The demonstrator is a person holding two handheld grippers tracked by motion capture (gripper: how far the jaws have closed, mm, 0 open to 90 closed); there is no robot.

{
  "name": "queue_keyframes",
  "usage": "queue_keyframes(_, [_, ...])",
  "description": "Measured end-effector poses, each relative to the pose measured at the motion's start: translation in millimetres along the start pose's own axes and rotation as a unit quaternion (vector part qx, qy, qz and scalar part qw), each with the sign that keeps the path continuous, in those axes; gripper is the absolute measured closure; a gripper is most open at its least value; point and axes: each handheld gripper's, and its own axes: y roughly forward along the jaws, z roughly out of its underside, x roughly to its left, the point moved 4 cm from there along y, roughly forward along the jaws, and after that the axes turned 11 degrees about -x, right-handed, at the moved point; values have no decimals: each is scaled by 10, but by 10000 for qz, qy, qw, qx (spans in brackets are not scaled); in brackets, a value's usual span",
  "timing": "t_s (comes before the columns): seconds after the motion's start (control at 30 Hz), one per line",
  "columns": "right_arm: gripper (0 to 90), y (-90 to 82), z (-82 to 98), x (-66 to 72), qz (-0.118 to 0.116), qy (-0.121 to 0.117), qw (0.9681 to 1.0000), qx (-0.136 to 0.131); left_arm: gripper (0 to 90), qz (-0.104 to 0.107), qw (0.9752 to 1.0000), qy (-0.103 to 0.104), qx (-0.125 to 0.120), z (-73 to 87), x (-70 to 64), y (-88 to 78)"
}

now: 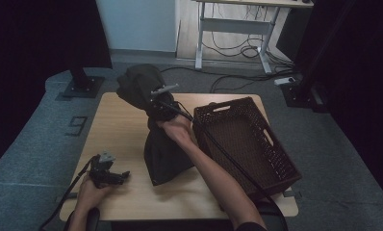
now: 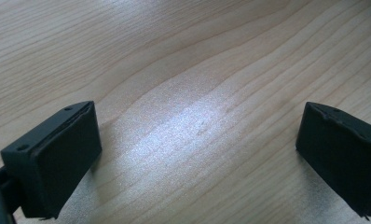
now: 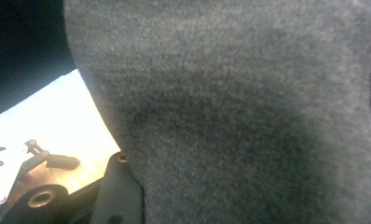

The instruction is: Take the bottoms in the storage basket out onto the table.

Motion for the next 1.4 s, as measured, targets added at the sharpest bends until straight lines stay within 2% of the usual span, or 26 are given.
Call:
queue_keyframes(0.37, [574, 181, 397, -51, -19, 246, 9997, -77, 0, -7, 10000, 2, -1, -1, 1, 0])
queue_keyframes(0.67, [574, 268, 641, -107, 40, 392, 9991, -161, 0, -5, 10000, 4, -7, 0, 2, 1])
queue_keyframes(0.93, [572, 362, 896, -138, 71, 490, 9988, -16, 0, 1, 10000, 15, -4, 0, 4, 1])
queue_keyframes(1.17, [569, 487, 1140, -95, 54, 451, 9988, 188, 0, 5, 10000, 6, -12, 0, 2, 2])
queue_keyframes(1.4, [565, 566, 1294, -74, 70, 373, 9987, 325, 0, 7, 10000, 7, -14, 0, 2, 2])
